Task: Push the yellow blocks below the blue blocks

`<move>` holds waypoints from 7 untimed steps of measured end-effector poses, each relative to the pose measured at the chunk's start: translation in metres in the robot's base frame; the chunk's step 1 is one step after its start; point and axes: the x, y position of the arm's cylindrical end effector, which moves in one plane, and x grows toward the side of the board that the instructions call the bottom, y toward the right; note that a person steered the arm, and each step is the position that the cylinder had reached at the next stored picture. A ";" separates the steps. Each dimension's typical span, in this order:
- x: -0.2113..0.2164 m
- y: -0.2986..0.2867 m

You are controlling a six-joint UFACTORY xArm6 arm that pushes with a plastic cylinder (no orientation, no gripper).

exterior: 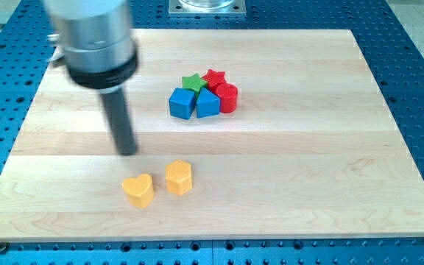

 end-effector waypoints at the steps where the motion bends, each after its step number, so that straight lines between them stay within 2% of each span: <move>1: 0.074 -0.040; 2: 0.110 -0.009; 3: 0.069 0.068; 4: 0.036 0.122; 5: 0.068 0.106; 6: 0.082 0.127; 7: 0.049 0.187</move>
